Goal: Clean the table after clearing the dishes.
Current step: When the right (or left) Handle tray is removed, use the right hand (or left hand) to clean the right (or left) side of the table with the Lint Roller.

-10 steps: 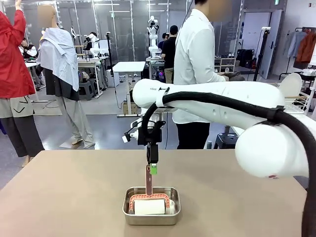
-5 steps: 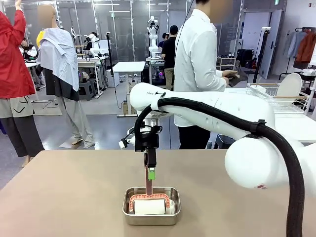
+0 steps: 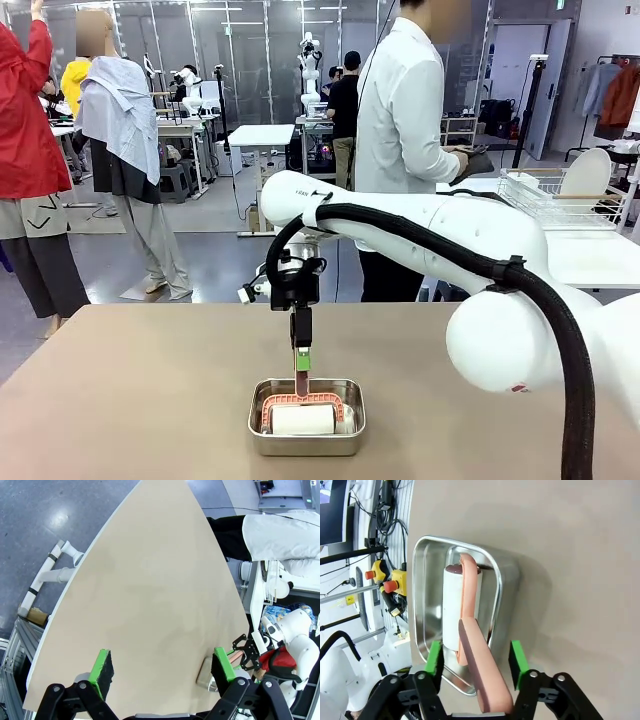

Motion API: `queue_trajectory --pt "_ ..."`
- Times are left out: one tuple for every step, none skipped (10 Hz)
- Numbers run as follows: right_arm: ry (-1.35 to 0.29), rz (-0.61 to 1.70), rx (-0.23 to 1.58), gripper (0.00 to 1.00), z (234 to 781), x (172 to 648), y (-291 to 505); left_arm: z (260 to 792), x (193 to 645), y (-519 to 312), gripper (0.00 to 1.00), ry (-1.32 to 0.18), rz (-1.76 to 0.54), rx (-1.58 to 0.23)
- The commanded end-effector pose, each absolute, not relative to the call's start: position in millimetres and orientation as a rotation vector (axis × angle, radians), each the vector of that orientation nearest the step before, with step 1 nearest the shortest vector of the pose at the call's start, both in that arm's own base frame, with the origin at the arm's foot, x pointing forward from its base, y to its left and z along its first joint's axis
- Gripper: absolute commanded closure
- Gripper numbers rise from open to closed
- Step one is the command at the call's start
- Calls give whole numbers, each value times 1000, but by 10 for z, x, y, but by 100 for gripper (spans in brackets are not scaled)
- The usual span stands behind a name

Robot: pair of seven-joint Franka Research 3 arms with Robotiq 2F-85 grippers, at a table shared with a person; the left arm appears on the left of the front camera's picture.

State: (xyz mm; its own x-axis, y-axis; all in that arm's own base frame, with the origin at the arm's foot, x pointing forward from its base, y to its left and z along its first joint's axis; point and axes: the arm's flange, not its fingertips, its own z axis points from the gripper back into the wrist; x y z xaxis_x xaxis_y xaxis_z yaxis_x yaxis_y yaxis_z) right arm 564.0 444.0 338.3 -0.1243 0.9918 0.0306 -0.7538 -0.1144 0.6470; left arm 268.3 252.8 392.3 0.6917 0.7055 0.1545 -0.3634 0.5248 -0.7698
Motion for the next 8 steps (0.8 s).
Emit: queue_trajectory --pt "622 1597 548 100 3494 5906 4689 3947 2678 2549 0 -490 669 -775" --pt "620 1599 547 100 3510 5908 4694 3947 2678 2549 0 -490 669 -775" --pt "624 1600 544 95 3521 5907 4696 3947 2678 2549 0 -490 669 -775" --pt "625 1593 547 100 3525 5921 4690 3947 2678 2549 0 -490 669 -775" --pt "622 1594 548 100 3535 5919 4681 3947 2678 2549 0 -490 669 -775" --pt "618 1592 553 100 3542 5922 4678 3947 2678 2549 0 -490 669 -775" --pt "616 1595 554 100 3557 5919 4679 3947 2678 2549 0 -490 669 -775" --pt "614 1593 554 100 3572 5911 4669 3947 2678 2549 0 -490 669 -775"
